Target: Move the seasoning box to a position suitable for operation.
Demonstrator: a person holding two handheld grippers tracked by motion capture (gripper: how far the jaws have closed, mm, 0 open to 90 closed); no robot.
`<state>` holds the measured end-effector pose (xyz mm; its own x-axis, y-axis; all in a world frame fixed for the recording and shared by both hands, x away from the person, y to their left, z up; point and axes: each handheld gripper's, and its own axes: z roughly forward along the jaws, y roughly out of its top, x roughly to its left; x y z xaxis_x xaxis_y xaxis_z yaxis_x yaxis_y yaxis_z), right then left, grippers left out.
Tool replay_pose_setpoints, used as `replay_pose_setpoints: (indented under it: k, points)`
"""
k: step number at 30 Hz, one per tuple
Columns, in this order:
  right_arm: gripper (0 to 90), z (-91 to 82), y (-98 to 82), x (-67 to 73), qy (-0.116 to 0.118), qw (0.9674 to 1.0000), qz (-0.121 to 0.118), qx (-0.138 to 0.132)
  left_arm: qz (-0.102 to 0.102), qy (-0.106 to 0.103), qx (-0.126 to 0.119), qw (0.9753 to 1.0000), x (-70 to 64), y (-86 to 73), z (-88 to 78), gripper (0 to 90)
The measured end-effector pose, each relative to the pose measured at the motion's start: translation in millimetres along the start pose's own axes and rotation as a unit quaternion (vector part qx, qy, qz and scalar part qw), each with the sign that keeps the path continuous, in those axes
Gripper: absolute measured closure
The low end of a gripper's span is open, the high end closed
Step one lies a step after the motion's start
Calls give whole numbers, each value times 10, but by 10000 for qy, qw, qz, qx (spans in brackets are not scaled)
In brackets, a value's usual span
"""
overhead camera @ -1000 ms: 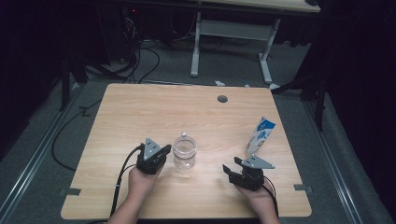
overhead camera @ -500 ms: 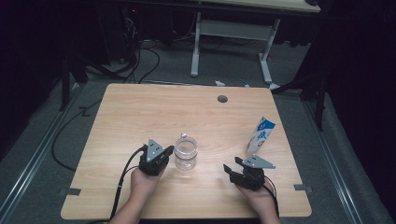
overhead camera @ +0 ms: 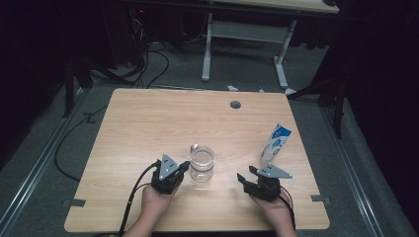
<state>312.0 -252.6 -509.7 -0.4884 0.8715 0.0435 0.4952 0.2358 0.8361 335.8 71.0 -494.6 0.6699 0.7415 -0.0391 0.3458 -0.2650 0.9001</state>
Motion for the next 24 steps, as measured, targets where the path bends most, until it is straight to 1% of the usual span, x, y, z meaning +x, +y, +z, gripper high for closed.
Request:
replay_pose_setpoints:
  k: [14,22,24]
  points:
    - [419,-16,7,-25,-29,9999,102,-33,61,-205,10,9998,-155,7,16,900]
    - [420,-24,11,-32,-50,9999,112,-55,77,-291,29,9995,-203,20,37,900]
    - [422,-26,12,-31,-50,9999,109,-56,36,-305,13,9995,-198,25,32,899]
